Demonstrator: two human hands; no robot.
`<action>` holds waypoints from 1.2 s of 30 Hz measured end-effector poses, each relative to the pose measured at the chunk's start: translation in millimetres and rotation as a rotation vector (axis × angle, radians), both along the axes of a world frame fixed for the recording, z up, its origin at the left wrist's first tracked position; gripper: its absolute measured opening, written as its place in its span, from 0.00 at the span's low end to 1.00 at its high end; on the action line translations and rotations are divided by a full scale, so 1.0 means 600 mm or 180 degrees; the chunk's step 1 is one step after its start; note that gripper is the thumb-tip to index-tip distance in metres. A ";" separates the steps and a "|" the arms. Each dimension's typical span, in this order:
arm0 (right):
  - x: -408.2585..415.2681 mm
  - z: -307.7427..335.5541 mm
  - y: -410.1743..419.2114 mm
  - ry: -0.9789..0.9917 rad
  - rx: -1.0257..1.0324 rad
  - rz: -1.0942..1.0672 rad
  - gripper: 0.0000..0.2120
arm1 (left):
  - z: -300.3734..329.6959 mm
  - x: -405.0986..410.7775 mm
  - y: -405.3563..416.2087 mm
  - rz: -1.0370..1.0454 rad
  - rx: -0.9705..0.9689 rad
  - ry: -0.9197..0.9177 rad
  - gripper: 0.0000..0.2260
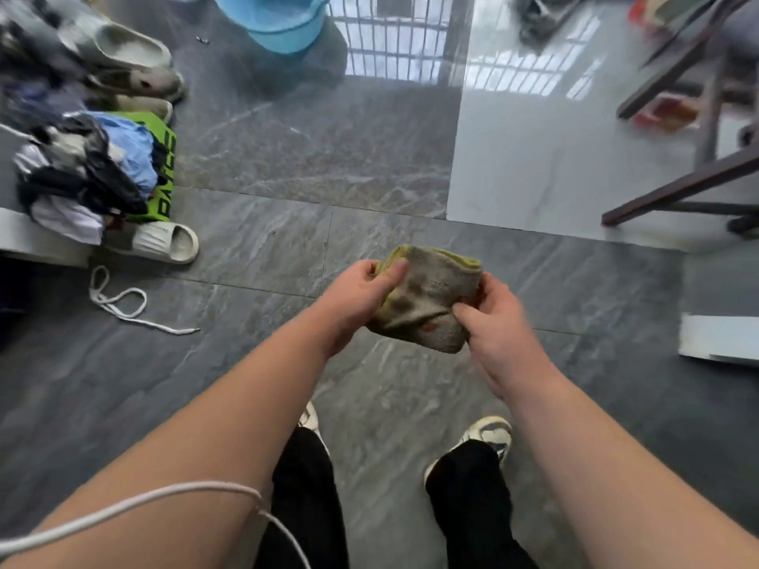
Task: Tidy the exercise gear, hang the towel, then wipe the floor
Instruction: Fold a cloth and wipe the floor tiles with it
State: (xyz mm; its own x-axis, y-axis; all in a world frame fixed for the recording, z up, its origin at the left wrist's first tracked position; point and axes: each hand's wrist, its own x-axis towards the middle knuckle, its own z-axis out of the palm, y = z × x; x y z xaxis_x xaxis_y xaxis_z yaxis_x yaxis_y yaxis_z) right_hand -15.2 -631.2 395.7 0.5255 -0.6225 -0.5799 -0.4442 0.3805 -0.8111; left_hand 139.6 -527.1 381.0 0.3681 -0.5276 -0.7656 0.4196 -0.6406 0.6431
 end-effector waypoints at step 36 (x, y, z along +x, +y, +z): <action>-0.843 0.826 0.410 0.0642 -0.1290 -0.5905 0.24 | 0.876 -0.949 0.056 -0.4077 -0.3212 -0.1492 0.09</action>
State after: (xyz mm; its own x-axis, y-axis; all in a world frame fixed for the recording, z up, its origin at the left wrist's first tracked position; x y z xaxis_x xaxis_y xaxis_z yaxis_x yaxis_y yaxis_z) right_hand -521.1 -385.0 891.2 -0.9121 -0.3363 -0.2346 0.1546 0.2480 -0.9564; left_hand -429.9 -493.8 906.7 -0.5694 -0.8182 0.0794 -0.3351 0.3192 0.8865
